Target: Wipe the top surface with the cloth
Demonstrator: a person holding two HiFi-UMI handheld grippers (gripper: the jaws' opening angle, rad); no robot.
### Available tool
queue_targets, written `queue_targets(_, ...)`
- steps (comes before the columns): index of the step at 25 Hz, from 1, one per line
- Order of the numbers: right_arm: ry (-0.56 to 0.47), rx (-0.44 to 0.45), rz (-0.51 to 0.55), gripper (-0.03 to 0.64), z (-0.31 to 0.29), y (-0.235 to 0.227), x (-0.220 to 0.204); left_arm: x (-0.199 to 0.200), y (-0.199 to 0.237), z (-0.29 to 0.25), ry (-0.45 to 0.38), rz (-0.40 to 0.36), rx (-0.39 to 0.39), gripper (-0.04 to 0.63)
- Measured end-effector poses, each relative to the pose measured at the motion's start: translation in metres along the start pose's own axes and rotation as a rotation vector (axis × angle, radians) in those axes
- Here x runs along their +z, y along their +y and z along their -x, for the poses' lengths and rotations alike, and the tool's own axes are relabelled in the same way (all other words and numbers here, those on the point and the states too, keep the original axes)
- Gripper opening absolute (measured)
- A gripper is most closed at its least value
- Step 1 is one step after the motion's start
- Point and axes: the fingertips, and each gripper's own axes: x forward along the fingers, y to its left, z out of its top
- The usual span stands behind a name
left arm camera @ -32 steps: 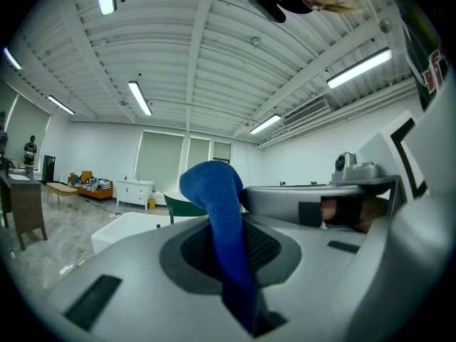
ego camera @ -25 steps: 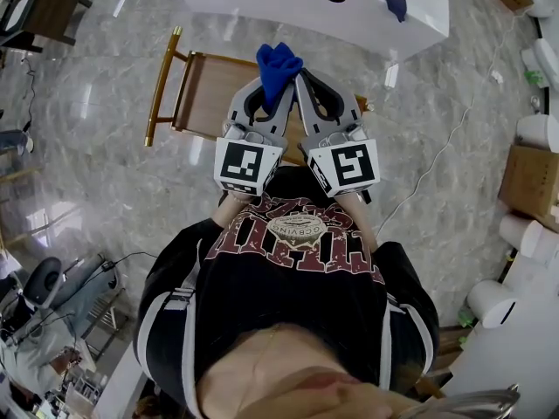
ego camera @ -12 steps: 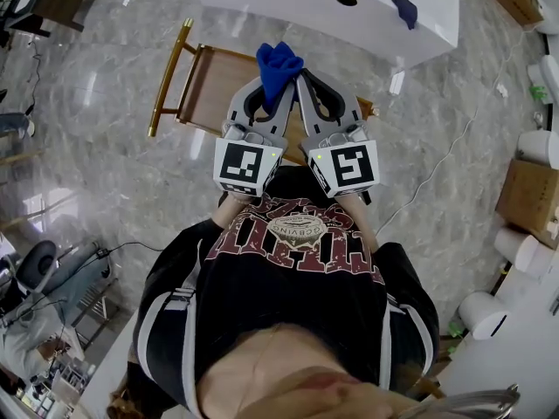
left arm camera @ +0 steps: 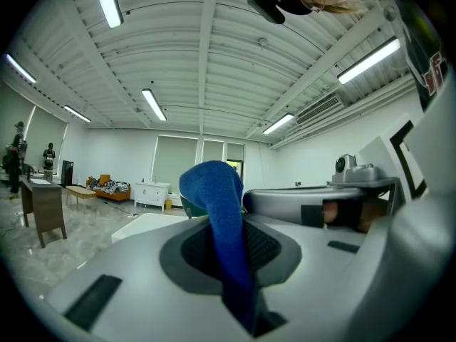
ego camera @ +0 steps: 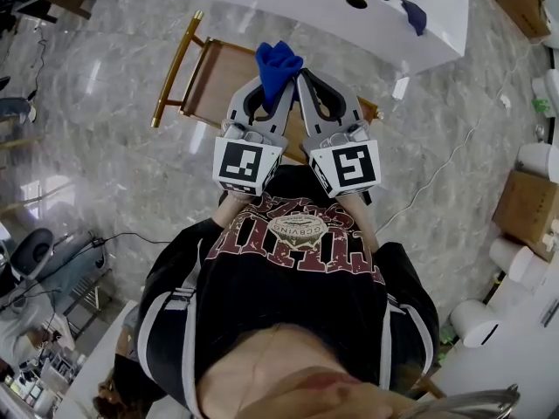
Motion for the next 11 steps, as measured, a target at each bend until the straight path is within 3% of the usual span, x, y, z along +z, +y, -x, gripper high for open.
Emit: queue_targets(11,0.012,0.006,-0.001,0.018,0.0014,-0.0009,-0.0042,-0.0027,0.0009,0.0035,0.008,0.001,0.022,0.1)
